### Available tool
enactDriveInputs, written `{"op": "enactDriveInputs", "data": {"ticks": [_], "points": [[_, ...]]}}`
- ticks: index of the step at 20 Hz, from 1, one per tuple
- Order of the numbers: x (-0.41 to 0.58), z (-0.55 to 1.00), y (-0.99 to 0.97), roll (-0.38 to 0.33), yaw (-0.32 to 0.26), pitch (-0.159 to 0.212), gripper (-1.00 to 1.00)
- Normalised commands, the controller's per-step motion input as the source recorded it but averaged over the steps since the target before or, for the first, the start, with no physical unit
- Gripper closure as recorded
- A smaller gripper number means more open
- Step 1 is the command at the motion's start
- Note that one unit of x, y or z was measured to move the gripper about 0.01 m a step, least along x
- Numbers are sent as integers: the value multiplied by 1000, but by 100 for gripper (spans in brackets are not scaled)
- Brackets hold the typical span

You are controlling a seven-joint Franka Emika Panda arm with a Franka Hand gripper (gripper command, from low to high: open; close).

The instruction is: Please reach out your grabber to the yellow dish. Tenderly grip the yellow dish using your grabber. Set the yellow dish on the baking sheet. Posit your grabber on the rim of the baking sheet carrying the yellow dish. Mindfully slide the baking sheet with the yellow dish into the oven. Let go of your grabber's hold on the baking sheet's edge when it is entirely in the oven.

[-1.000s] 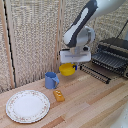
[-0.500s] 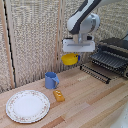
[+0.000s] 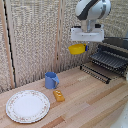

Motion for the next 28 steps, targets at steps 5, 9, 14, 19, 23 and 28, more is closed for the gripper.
{"op": "enactDriveInputs", "data": {"ticks": [5, 9, 14, 19, 23, 28], "points": [[1, 238, -281, 0, -334, -6, 100], [51, 293, -509, 0, -241, 0, 100], [131, 270, -702, 9, -158, -4, 100], [42, 190, -898, 46, -73, 0, 100], [26, 42, -993, 79, -13, 0, 100], [2, -15, -941, 93, -1, 0, 100]]}}
